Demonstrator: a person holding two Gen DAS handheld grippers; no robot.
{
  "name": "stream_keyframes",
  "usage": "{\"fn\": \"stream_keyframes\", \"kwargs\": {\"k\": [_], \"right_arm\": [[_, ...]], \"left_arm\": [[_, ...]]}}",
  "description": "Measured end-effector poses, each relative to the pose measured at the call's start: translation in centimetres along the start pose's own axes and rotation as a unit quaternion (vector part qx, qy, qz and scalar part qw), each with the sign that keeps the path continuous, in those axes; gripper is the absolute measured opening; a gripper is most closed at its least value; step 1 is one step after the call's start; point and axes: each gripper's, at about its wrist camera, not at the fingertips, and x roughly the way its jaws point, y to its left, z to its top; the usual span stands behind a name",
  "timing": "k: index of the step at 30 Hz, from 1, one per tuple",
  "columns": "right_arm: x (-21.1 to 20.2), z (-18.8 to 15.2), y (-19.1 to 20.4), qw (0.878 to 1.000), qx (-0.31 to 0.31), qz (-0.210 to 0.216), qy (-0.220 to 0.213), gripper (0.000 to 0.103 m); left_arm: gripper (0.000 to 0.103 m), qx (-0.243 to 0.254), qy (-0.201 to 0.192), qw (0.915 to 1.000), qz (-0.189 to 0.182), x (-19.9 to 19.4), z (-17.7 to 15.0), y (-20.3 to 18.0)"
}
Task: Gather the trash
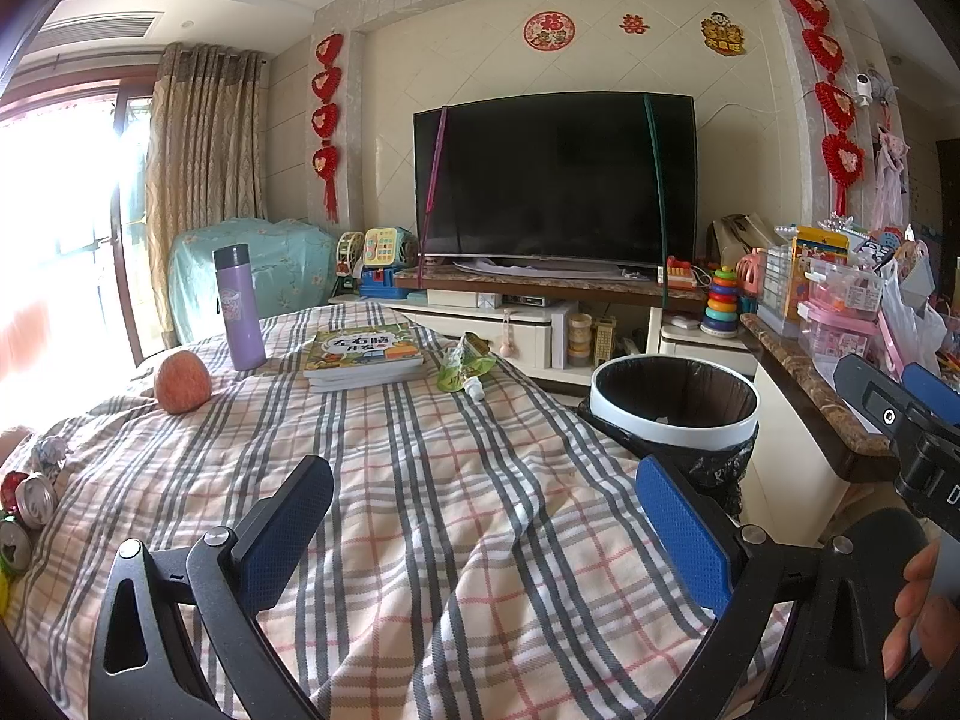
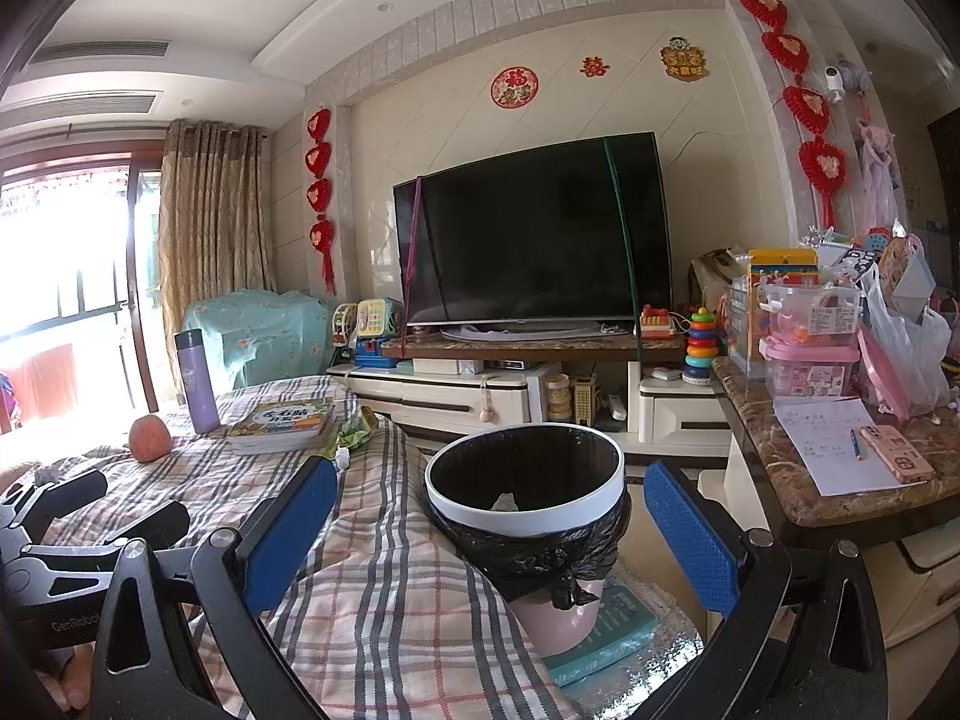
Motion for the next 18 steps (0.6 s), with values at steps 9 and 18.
{"fn": "stream_keyframes", "kwargs": {"k": [9,18], "right_arm": [[0.05,-0.05,0.21,1.000,0.000,0.003,0.002,0.103],[0.48,-0.12,0.65,1.000,0.003,0.011,0.011,0.103]], "left_arm": [[0.102,0.000,0.002,1.0000,-0.001,0.14,-0.10,-0.02],[0.102,-0.007,0.009,0.9999,-0.006,0.60,-0.05,0.46]]}}
